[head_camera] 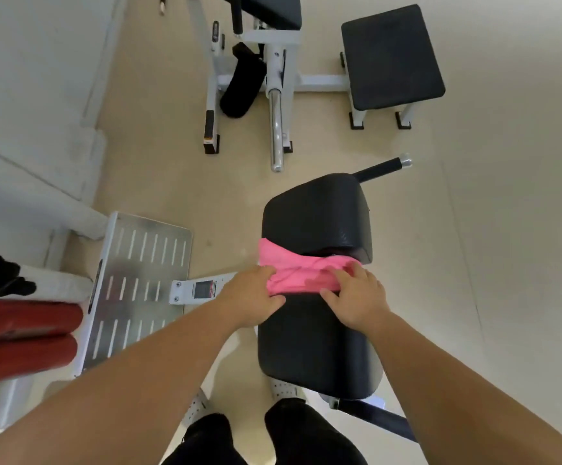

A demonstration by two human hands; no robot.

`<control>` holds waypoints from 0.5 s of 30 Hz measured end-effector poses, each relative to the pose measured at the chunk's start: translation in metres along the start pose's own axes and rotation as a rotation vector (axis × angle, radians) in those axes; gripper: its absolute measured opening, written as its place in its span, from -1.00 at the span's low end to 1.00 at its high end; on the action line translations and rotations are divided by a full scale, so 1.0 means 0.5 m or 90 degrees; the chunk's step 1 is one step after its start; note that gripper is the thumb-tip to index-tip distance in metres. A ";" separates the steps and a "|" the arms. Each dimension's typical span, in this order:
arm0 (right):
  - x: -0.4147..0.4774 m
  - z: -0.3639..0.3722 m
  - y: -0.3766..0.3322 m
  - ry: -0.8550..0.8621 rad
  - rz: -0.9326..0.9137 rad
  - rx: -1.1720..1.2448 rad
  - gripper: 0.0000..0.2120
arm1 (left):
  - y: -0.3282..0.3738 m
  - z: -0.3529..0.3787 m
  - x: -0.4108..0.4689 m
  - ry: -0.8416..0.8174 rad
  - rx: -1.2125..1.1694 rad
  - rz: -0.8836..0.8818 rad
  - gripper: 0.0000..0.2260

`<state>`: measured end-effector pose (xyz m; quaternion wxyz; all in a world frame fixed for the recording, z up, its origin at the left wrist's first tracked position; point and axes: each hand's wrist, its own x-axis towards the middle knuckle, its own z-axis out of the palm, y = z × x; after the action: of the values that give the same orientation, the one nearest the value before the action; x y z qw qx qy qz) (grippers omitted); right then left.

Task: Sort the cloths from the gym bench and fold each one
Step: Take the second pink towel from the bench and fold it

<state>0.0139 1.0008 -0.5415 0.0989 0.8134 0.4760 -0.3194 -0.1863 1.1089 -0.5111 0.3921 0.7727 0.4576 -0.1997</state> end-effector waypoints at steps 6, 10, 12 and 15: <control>0.039 0.043 0.042 -0.015 -0.024 0.112 -0.42 | 0.050 0.056 0.110 -0.068 -0.028 -0.016 -0.43; 0.029 0.062 0.044 0.078 -0.018 0.222 -0.54 | 0.065 0.083 0.143 -0.084 -0.016 -0.008 -0.39; 0.028 0.059 0.044 0.104 -0.008 0.248 -0.58 | 0.076 0.090 0.149 -0.082 -0.053 0.011 -0.36; 0.024 0.040 0.042 0.135 -0.045 0.253 -0.66 | 0.088 0.088 0.147 -0.058 -0.150 0.001 -0.33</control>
<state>0.0273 0.9888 -0.5676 -0.1252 0.8285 0.4399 -0.3232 -0.1094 1.1027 -0.5685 0.5004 0.7118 0.4592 -0.1792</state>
